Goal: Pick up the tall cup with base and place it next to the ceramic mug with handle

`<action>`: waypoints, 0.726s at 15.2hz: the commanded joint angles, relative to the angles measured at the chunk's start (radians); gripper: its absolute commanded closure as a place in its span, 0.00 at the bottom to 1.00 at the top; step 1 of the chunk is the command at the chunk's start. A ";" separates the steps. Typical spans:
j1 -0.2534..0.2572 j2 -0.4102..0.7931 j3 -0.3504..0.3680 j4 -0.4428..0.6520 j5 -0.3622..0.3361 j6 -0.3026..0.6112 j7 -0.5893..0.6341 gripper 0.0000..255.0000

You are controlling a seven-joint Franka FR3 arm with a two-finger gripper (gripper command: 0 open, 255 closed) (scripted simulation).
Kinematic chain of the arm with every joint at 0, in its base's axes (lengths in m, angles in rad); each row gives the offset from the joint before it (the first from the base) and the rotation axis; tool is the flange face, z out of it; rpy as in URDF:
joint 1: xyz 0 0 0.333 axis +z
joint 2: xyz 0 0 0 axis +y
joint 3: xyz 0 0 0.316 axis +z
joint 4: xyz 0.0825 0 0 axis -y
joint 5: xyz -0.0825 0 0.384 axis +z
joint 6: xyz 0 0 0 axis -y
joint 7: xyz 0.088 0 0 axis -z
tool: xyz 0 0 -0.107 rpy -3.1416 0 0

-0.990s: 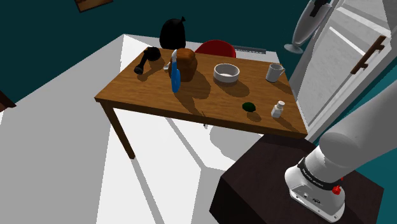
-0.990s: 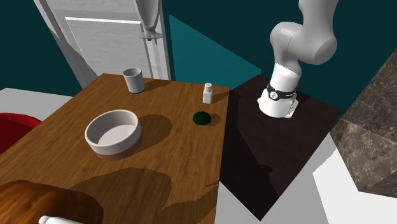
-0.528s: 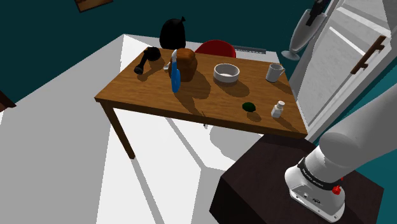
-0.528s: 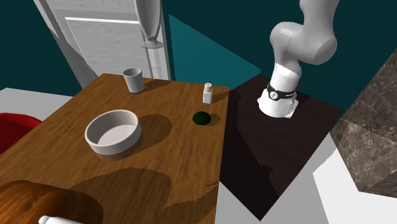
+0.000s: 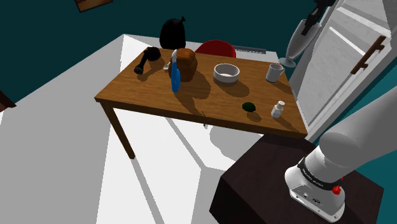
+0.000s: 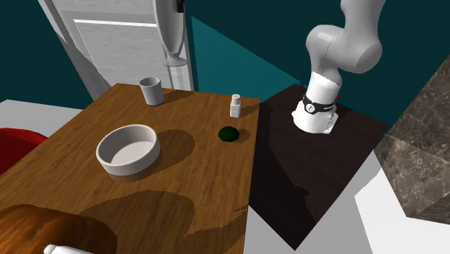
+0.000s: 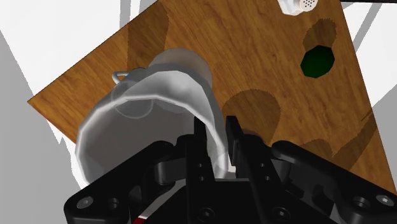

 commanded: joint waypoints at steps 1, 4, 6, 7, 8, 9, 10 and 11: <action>0.000 -0.006 0.001 -0.033 -0.003 0.030 0.001 1.00; -0.001 -0.010 0.001 -0.078 -0.004 0.070 0.000 1.00; -0.002 -0.011 0.000 -0.106 -0.005 0.097 -0.001 1.00; -0.002 -0.012 0.000 -0.119 -0.005 0.111 -0.002 1.00; -0.002 -0.012 -0.001 -0.133 -0.005 0.124 -0.003 1.00; -0.002 -0.012 -0.001 -0.146 -0.005 0.137 -0.004 1.00; -0.003 -0.011 -0.002 -0.159 -0.005 0.151 -0.005 1.00; -0.003 -0.010 -0.002 -0.172 -0.004 0.164 -0.006 1.00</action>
